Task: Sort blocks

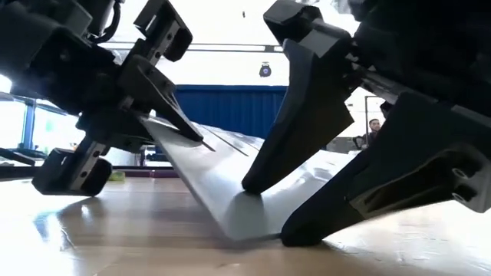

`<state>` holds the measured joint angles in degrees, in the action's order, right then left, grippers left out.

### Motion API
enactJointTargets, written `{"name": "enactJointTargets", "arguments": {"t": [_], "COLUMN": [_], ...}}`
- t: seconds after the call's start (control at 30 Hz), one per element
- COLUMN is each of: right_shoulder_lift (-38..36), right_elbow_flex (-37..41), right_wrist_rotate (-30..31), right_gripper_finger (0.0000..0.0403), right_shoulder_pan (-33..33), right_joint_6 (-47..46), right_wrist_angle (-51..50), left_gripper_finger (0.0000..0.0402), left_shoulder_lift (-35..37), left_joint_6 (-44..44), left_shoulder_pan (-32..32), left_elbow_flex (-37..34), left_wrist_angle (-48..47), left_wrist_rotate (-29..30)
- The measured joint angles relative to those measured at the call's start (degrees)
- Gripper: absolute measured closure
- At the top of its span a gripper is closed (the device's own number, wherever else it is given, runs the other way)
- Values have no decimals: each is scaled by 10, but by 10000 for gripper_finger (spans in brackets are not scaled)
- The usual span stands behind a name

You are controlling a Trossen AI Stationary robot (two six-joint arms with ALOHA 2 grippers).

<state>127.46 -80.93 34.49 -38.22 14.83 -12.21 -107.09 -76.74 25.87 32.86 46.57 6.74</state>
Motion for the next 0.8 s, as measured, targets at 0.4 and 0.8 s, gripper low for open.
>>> {"name": "enactJointTargets", "arguments": {"t": [0.4,0.8], "right_shoulder_lift": [-68,-196], "right_elbow_flex": [3,1], "right_wrist_rotate": [151,345], "right_gripper_finger": [269,269], "right_shoulder_pan": [-46,-47], "right_joint_6": [-35,-116], "right_wrist_angle": [-72,-89], "left_gripper_finger": [401,401], "left_shoulder_lift": [5,116], "left_joint_6": [67,195], "left_shoulder_pan": [7,37], "left_elbow_flex": [-4,-4], "left_wrist_angle": [60,71], "left_wrist_rotate": [105,289]}}
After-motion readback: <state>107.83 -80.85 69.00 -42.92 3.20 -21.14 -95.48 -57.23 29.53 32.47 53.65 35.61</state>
